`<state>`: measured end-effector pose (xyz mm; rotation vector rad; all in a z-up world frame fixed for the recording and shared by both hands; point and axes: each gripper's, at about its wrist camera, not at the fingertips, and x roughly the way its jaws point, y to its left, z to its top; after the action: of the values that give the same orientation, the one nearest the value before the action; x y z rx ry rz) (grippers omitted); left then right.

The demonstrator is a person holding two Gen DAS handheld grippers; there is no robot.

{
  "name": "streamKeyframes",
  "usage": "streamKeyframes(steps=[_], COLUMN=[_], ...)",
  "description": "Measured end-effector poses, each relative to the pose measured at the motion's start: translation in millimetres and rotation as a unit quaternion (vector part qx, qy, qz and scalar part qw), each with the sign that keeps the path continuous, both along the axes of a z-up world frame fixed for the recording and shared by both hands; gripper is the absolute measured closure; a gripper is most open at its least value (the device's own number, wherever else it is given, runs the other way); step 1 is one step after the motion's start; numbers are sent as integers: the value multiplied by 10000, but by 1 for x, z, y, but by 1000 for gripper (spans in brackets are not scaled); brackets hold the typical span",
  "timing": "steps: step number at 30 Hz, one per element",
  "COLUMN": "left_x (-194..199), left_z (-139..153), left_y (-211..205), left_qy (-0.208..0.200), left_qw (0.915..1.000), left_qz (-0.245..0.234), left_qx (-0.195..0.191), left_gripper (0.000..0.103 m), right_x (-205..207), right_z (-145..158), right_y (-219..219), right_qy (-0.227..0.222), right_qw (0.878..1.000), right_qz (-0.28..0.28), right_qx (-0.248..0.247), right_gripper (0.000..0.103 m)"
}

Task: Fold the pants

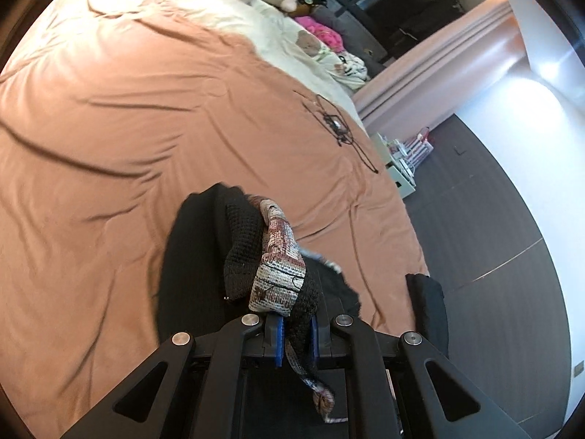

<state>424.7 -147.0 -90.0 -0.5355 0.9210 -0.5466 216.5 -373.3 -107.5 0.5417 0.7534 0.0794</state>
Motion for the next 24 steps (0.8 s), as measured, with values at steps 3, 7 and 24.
streamKeyframes(steps=[3,7,24], left_x=[12,27,82], left_z=[8,14,12], left_y=[-17,-38,-107], left_qy=[-70,-115,-31], left_qw=[9999,9996,9970], left_qz=[-102,-232,-651], left_qx=[39,99,415], left_gripper=[92,92,92], right_x=[-5,-6,6], right_z=[-1,-5,-12], right_y=[-3,-7,-17], right_qy=[-88,-37,-508], right_qw=[9999,9997,9973], right_qz=[61,186,445], right_qx=[55,172,291], right_gripper=[100,99,96])
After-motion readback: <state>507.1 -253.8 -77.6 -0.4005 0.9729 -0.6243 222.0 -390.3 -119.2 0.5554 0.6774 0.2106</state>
